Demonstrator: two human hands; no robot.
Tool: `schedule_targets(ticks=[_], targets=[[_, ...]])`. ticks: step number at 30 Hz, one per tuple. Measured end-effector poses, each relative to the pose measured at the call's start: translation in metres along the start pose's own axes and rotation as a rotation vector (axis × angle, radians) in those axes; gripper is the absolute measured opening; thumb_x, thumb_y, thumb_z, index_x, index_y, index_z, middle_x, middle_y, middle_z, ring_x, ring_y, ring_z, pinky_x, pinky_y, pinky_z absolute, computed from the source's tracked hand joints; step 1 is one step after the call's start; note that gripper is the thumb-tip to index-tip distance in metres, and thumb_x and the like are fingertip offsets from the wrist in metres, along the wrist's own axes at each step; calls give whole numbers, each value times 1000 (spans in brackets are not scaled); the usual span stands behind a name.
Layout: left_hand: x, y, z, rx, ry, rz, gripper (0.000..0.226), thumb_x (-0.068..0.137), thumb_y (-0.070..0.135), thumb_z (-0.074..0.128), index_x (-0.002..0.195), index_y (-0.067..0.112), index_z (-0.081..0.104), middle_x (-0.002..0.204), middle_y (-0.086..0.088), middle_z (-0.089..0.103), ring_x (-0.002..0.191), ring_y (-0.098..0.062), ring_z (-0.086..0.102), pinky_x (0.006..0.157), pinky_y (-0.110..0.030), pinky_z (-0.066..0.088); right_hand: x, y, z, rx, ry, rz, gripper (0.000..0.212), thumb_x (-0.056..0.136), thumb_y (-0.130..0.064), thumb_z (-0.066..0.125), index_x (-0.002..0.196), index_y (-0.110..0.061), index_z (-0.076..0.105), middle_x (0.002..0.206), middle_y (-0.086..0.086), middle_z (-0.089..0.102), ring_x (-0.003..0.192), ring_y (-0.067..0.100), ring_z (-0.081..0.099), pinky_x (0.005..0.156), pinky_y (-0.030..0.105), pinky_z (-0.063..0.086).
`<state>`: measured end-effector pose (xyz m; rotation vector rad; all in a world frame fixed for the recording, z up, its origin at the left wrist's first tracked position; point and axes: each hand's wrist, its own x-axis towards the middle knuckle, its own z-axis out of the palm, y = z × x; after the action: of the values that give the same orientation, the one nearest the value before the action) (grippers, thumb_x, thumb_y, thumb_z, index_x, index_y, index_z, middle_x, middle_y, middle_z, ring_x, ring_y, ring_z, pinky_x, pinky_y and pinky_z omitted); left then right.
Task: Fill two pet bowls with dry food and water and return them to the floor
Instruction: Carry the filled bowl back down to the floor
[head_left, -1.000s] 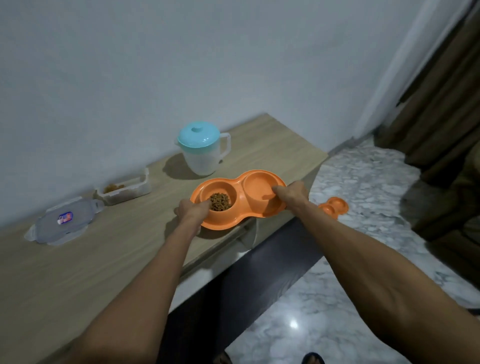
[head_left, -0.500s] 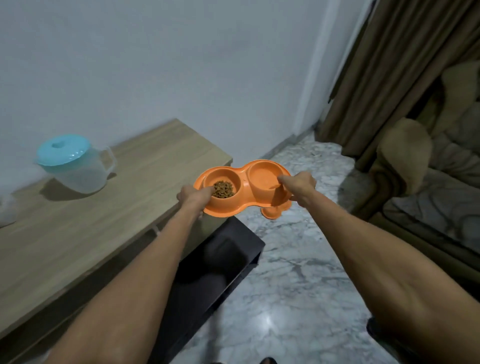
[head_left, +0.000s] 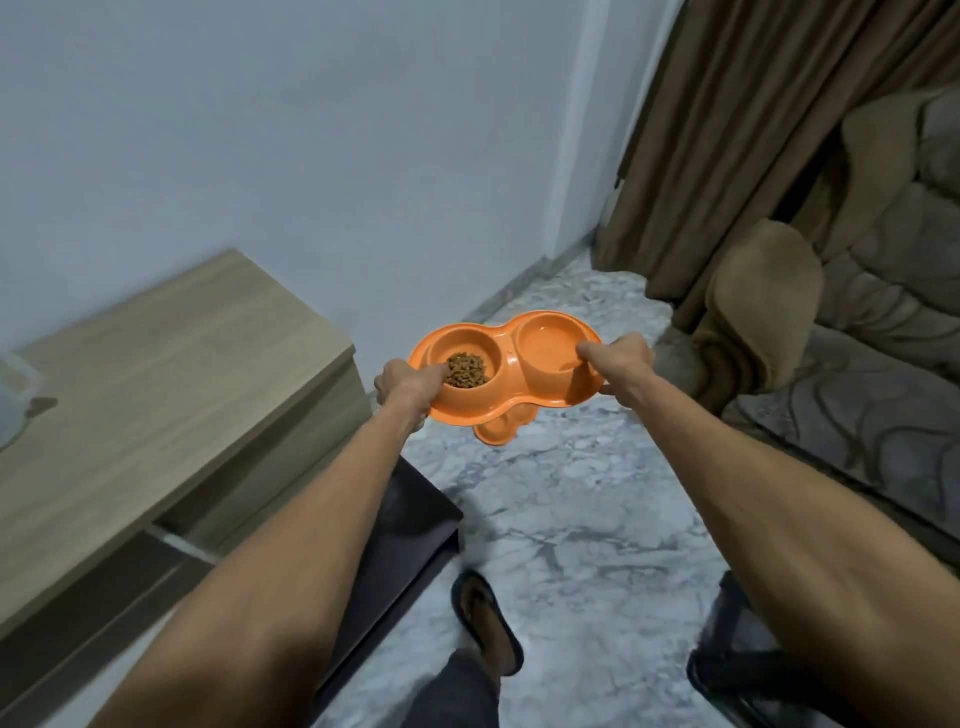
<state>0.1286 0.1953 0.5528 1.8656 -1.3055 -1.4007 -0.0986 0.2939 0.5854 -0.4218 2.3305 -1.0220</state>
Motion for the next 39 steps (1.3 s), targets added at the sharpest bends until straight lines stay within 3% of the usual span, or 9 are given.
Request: schedule_targets(ticks=[5,10,14,17,20,23,26,31,39], targets=[[52,23,46,-4,17,-41,29,75,28,73,76,10,50,110,-18,61,87,-33,66,76,-50,61,78,-18,16,-13,-24,6,38,74,-30,75,96,-2,61,93,12,62,76,26,60,75,47,61],[102,45,85,-30,82,-91,29,78,24,75,67,9,52,87,-18,66,84,-35,69,79,-50,60,145,-42,38,-47,-41,-10,40,74,-29,73,96,3,65,86,13,63,83,31,66,77,47,60],[145,52,107,20,135,-101,28,77,30,74,71,5,62,85,-18,69,77,-33,68,69,-40,56,200,-53,64,-80,-70,-10,42,71,-34,73,99,-4,64,97,15,67,86,31,65,73,40,58],[179,48,123,-3,166,-117,30,78,31,74,86,2,69,86,-15,70,78,-31,68,68,-40,56,238,-56,92,-104,-121,-8,54,70,-35,74,114,-6,60,107,14,66,95,30,63,78,40,56],[217,30,142,8,201,-130,31,79,32,71,85,2,65,88,-14,68,77,-26,63,64,-36,48,279,-53,128,-116,-177,-14,59,70,-33,74,121,-7,59,111,13,65,99,30,63,84,43,56],[259,2,162,2,252,-180,48,64,41,65,88,-1,69,88,-15,69,78,-25,65,56,-33,46,322,-41,173,-144,-236,-40,61,68,-34,74,120,-7,59,109,13,66,99,30,64,86,45,56],[298,-28,183,-42,347,-238,37,68,29,67,89,-2,68,83,-12,66,76,-22,61,52,-28,39,365,-18,229,-173,-300,-66,68,60,-40,72,119,-8,60,107,13,68,100,30,64,88,47,55],[370,-110,220,-67,442,-321,24,77,25,71,89,5,63,87,-9,65,83,-23,62,64,-30,44,429,45,320,-205,-388,-73,61,69,-34,74,122,-8,59,98,6,65,100,29,63,91,44,52],[484,-288,277,-2,552,-450,39,71,33,72,87,-2,65,80,-21,66,88,-39,67,71,-42,55,506,190,477,-241,-488,-50,66,65,-42,70,122,-10,59,112,15,67,105,31,63,88,40,53]])
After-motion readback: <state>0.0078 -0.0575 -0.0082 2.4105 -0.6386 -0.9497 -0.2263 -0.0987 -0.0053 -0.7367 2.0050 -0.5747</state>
